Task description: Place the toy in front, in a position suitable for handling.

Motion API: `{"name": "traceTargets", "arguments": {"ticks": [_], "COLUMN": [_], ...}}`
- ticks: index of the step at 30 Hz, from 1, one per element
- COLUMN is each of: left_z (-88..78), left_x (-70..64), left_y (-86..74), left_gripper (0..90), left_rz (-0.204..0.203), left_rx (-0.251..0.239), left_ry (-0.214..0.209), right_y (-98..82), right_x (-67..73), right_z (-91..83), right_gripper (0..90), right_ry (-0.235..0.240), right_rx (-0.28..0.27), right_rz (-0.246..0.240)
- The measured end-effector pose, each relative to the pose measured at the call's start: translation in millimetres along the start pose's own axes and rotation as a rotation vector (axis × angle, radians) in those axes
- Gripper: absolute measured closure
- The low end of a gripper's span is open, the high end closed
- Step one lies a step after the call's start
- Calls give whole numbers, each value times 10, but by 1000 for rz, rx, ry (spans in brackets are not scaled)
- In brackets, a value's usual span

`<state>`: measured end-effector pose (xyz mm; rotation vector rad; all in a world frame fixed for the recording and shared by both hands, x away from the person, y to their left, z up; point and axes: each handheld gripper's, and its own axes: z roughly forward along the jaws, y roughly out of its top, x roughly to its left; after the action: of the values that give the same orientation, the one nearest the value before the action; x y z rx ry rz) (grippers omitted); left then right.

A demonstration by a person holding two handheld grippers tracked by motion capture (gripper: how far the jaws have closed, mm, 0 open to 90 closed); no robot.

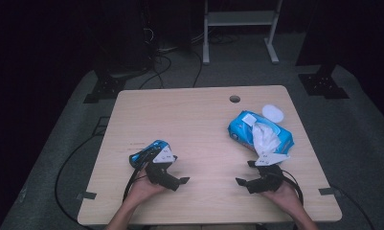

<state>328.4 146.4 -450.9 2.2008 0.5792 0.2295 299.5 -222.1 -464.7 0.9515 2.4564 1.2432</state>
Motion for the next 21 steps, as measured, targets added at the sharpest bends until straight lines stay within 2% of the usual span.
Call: {"name": "traceTargets", "arguments": {"ticks": [6, 7, 10, 11, 13, 14, 15, 16, 18, 21], "left_z": [-32, -70, -122, -189, -251, -251, -321, -356, -390, -526], "left_x": [84, 133, 188, 257, 340, 340, 418, 454, 486, 603], "left_y": [12, 21, 28, 22, 5, 5, -20, -33, -46, -97], "left_gripper": [67, 67, 67, 67, 67, 67, 67, 67, 67, 67], "left_rz": [-15, -11, -13, -24, -67, -67, -75, -80, -90, -112], "left_rx": [1, 5, -1, -17, -31, -31, -27, -23, -25, -42], "left_ry": [24, 46, 69, 94, 111, 111, 153, 169, 180, 227], "right_y": [-10, -16, -34, -35, -35, -35, -37, -38, -37, -28], "right_x": [7, 7, 3, 5, 12, 12, 25, 35, 42, 66], "right_z": [3, 2, 5, 4, 2, 2, 4, 6, 9, 20], "right_gripper": [159, 159, 159, 159, 159, 159, 159, 159, 159, 159], "right_ry": [3, 2, 3, 2, -1, -1, -1, 0, -1, 2], "right_rx": [5, 3, 4, 4, 4, 4, 7, 7, 8, 13], "right_rz": [0, 2, 7, 8, 9, 9, 6, 6, 3, 3]}}
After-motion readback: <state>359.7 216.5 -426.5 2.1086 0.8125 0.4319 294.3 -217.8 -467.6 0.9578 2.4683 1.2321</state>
